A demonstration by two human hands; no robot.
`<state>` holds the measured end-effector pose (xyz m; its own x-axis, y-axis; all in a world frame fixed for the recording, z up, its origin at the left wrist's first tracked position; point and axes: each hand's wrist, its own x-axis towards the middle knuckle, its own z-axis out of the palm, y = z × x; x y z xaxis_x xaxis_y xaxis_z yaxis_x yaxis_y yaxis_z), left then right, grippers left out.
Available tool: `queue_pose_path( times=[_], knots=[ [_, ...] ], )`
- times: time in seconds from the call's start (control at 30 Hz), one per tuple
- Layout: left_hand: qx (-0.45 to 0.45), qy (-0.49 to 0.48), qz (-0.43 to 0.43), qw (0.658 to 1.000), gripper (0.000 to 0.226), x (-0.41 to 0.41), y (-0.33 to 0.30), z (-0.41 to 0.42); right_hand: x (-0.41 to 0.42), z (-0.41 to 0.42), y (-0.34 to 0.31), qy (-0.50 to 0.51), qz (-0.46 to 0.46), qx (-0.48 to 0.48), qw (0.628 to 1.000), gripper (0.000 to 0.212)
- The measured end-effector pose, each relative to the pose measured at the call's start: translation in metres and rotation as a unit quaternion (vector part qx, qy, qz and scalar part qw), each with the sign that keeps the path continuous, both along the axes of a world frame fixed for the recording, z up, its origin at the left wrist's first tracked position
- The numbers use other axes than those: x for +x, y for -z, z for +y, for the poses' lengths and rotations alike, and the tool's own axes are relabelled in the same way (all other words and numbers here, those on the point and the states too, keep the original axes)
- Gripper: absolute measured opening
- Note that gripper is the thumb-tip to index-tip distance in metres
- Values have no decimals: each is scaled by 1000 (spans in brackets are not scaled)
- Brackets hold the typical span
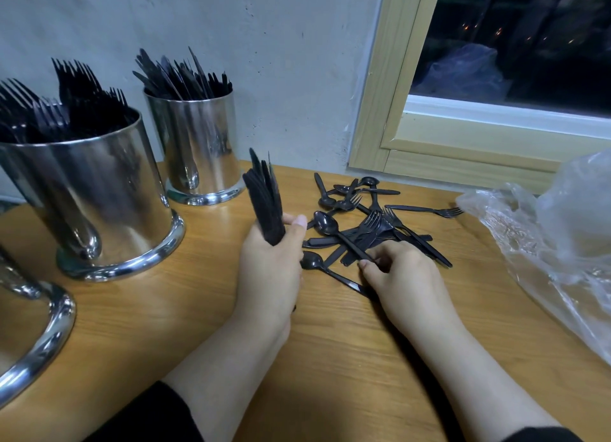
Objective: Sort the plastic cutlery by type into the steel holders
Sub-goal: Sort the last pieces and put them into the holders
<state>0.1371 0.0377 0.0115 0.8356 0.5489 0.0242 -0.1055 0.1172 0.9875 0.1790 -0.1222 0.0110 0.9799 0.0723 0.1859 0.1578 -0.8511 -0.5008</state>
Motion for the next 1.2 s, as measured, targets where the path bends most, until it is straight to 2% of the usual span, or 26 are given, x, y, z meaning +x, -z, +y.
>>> queue_pose_path(
  times=[0.07, 0.17, 0.27, 0.47, 0.6, 0.77, 0.87, 0.97, 1.03, 1.1, 1.2],
  knots=[
    [-55, -1, 13, 998, 22, 1, -1, 1, 0, 0, -1, 5, 9, 21, 1000, 10],
    [-70, 6, 16, 997, 32, 2, 0, 2, 0, -3, -2, 10, 19, 53, 998, 9],
    [-85, 4, 12, 996, 39, 2, 1, 2, 1, -6, -3, 18, 26, 141, 990, 14],
    [-66, 20, 15, 997, 35, 1, -1, 0, -8, 0, -6, -11, 54, 362, 931, 10],
    [-44, 56, 37, 997, 42, 0, 1, -4, -19, 11, -11, -63, 83, 412, 905, 6],
    [-64, 80, 16, 995, 31, 1, 0, -7, -29, 24, -10, -123, 88, 378, 913, 9],
    [-83, 68, 0, 994, 24, 1, -1, -3, -28, 21, -9, -130, 63, 328, 933, 8],
    [-91, 28, -28, 995, 27, 3, -4, 5, -20, 9, -5, -112, 5, 164, 980, 10],
    [-86, -3, -33, 996, 26, 4, -6, 8, -17, 5, -3, -116, 9, 61, 991, 14],
    [-69, -39, -24, 997, 24, 5, -5, 9, -15, 6, -3, -123, 25, 8, 992, 14],
    [-58, -65, -13, 996, 22, 5, -4, 8, -15, 9, -5, -125, 25, -20, 992, 10]
  ],
)
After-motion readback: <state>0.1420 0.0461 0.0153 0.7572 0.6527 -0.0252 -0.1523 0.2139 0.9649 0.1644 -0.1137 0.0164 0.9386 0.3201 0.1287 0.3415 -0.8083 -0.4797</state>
